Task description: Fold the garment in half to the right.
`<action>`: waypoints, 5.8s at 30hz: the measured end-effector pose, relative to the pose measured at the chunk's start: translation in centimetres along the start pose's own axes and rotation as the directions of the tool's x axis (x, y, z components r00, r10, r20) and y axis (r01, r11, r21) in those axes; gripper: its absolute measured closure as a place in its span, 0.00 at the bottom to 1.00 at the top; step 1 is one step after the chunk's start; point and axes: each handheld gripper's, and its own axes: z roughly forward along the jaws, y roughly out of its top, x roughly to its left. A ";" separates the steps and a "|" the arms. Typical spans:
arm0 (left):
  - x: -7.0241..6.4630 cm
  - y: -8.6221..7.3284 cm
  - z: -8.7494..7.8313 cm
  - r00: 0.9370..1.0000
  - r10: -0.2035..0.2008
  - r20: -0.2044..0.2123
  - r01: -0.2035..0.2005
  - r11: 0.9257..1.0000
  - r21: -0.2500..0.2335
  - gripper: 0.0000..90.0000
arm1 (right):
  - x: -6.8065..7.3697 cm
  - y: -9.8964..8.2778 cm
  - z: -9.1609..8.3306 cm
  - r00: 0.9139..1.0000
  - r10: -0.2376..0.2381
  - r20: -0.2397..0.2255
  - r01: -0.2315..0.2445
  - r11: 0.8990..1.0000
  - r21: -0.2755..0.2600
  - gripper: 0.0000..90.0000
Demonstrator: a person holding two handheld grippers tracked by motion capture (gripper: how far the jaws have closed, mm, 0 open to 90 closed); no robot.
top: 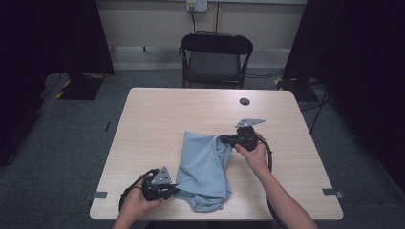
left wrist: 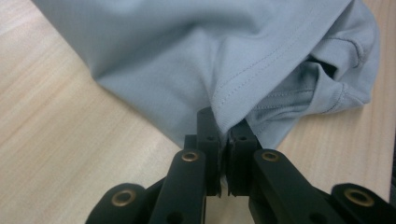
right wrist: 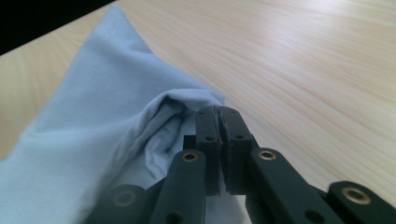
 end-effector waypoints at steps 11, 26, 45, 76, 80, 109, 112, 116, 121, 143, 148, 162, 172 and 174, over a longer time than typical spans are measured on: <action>-0.1 -0.2 0.0 1.000 0.005 -0.010 -0.005 1.000 -0.024 0.95 | -1.7 -2.8 -1.7 0.998 0.023 0.057 -0.023 1.000 -0.008 0.96; 0.8 -0.5 -1.1 0.998 -0.053 0.018 0.055 0.979 -0.194 0.26 | -2.7 -4.6 -4.0 0.998 0.045 0.043 -0.041 0.995 -0.092 0.19; 1.4 -1.3 -2.0 0.998 -0.052 0.019 0.055 0.982 -0.180 0.23 | -3.1 -6.4 -5.1 1.000 0.004 0.009 -0.003 0.999 -0.046 0.13; 3.5 -4.1 -3.7 0.993 -0.116 -0.020 0.111 0.979 -0.168 0.24 | -3.9 -8.7 -8.0 1.000 -0.030 -0.001 0.030 1.000 -0.008 0.13; 3.8 -4.5 -3.9 0.993 -0.116 -0.036 0.109 0.980 -0.164 0.24 | -4.1 -9.0 -8.5 0.999 -0.037 0.005 0.037 0.999 0.002 0.13; 4.8 -5.7 -4.4 0.988 -0.138 -0.075 0.126 0.983 -0.136 0.24 | -5.3 -11.4 -11.8 0.998 -0.040 0.053 0.037 0.998 0.056 0.13; 4.9 -5.7 -4.5 0.989 -0.122 -0.089 0.111 0.987 -0.120 0.24 | -5.3 -11.7 -12.1 0.998 -0.041 0.057 0.038 0.998 0.059 0.13; 4.8 -5.7 -4.4 0.988 -0.121 -0.094 0.111 0.988 -0.105 0.24 | -5.1 -11.9 -12.5 0.996 -0.056 0.063 0.052 0.996 0.072 0.13; 4.8 -5.7 -4.3 0.987 -0.122 -0.104 0.113 0.990 -0.089 0.24 | -5.3 -12.3 -13.1 0.996 -0.053 0.071 0.047 0.996 0.080 0.13; 4.9 -5.7 -4.3 0.986 -0.101 -0.132 0.092 0.993 -0.073 0.23 | -5.1 -14.1 -15.0 0.988 -0.094 0.119 0.078 0.988 0.133 0.13; 4.9 -5.6 -4.2 0.984 -0.097 -0.150 0.088 0.994 -0.068 0.23 | -5.1 -14.4 -15.3 0.987 -0.096 0.132 0.076 0.986 0.146 0.13; 5.0 -5.6 -4.1 0.980 -0.101 -0.170 0.092 0.994 -0.061 0.19 | -4.9 -14.7 -15.6 0.983 -0.094 0.156 0.068 0.984 0.163 0.13; 5.2 -5.4 -3.8 0.964 -0.147 -0.221 0.144 0.989 -0.032 0.04 | -4.9 -14.7 -15.5 0.982 -0.088 0.165 0.060 0.984 0.169 0.10; 5.2 -5.4 -3.7 0.961 -0.158 -0.225 0.155 0.987 -0.032 0.00 | -4.9 -14.7 -15.5 0.982 -0.087 0.169 0.058 0.984 0.169 0.10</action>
